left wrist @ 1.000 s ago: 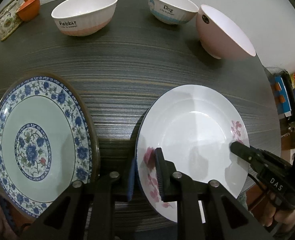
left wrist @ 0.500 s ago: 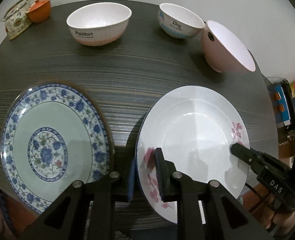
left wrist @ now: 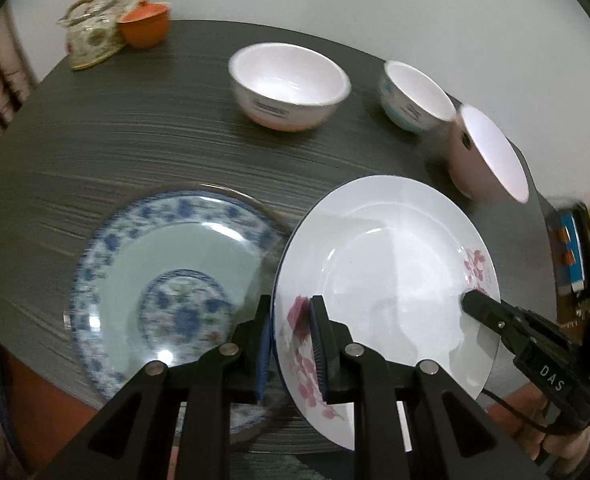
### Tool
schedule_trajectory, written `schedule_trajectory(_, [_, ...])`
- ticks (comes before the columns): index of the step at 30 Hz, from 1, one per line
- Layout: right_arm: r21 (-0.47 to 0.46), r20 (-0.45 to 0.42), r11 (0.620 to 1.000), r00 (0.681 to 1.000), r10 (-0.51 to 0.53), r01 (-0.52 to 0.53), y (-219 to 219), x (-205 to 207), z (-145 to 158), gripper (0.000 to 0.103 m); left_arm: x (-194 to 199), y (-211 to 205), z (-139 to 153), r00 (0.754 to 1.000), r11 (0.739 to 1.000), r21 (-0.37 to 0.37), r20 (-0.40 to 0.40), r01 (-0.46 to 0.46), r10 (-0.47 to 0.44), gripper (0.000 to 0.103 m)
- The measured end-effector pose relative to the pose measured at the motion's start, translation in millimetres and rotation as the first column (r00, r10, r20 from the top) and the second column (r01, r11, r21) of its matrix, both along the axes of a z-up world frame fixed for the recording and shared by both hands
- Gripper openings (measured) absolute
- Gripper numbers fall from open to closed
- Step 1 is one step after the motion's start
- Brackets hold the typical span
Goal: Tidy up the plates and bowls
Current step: 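Lower the pink-flowered plate onto the blue-and-white plates and open both tools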
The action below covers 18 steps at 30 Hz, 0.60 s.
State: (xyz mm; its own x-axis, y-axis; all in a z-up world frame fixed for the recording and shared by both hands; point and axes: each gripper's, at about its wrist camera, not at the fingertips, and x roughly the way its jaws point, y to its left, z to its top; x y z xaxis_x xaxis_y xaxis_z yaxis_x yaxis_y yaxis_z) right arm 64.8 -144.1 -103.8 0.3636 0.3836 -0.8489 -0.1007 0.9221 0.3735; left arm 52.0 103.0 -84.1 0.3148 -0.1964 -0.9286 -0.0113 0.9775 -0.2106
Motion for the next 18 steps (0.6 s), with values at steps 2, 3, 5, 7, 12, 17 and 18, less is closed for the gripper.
schedule_trajectory(2, [0.007,0.004,1.000,1.000,0.022,-0.022,12.5,4.5,0.9,0.013,-4.3,17.2,4.1,1.000,1.000,0.009,0.005,-0.030,0.030,0.018])
schedule_trajectory(3, [0.009,0.006,0.999,1.000,0.031,-0.031,18.8,6.3,0.7,0.013,-6.1,22.9,5.5,0.999,0.999,0.011,0.006,-0.042,0.042,0.018])
schedule_trajectory(5, [0.012,0.007,0.998,0.998,0.057,-0.057,34.8,10.4,0.8,0.013,-9.6,37.8,6.6,0.997,0.997,0.016,0.006,-0.073,0.073,0.018])
schedule_trajectory(7, [0.015,0.005,0.997,0.997,0.079,-0.079,48.8,14.0,0.3,0.013,-9.7,51.1,6.6,0.995,0.995,0.021,0.005,-0.100,0.100,0.018])
schedule_trajectory(12, [0.014,-0.005,0.990,0.991,0.137,-0.137,86.1,21.4,-3.0,0.013,-18.9,86.1,4.7,0.987,0.987,0.027,-0.004,-0.161,0.162,0.018])
schedule_trajectory(17, [0.009,-0.024,0.984,0.984,0.179,-0.178,118.0,28.2,-11.2,0.013,-20.4,111.4,-4.4,0.979,0.979,0.025,-0.029,-0.201,0.202,0.018])
schedule_trajectory(18, [0.005,-0.030,0.983,0.982,0.186,-0.186,123.4,28.7,-13.5,0.013,-21.0,117.2,-4.2,0.978,0.979,0.024,-0.033,-0.204,0.204,0.018])
